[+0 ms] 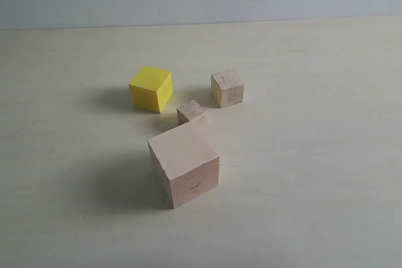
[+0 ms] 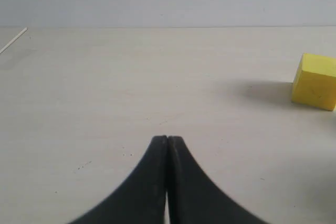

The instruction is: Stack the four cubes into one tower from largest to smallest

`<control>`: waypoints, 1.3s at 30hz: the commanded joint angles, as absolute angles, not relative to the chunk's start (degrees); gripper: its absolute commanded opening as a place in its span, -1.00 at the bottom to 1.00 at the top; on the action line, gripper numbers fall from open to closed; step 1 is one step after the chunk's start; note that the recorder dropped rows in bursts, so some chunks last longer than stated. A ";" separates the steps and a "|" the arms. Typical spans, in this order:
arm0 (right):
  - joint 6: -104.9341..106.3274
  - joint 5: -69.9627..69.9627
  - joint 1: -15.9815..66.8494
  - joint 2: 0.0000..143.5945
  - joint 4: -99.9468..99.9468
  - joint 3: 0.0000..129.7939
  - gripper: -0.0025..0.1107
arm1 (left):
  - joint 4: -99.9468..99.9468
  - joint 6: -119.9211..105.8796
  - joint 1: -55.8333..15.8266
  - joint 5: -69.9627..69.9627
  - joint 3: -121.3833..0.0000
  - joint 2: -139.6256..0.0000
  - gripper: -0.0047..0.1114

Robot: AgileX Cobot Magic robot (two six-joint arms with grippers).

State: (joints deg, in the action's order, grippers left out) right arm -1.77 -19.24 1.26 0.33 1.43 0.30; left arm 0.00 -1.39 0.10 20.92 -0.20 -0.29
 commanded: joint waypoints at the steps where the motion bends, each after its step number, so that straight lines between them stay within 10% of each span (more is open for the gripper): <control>1: -1.73 -18.90 0.92 0.00 1.74 0.00 -0.96 | 0.00 -1.32 0.04 20.43 0.00 0.00 -0.92; 39: -1.61 -17.92 0.92 0.00 1.74 0.00 -0.96 | 0.00 -1.46 0.04 20.21 0.00 0.00 -0.92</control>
State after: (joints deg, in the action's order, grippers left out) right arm -1.77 -19.24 1.26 0.33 1.43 0.30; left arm 0.00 -1.39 0.10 20.92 -0.20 -0.29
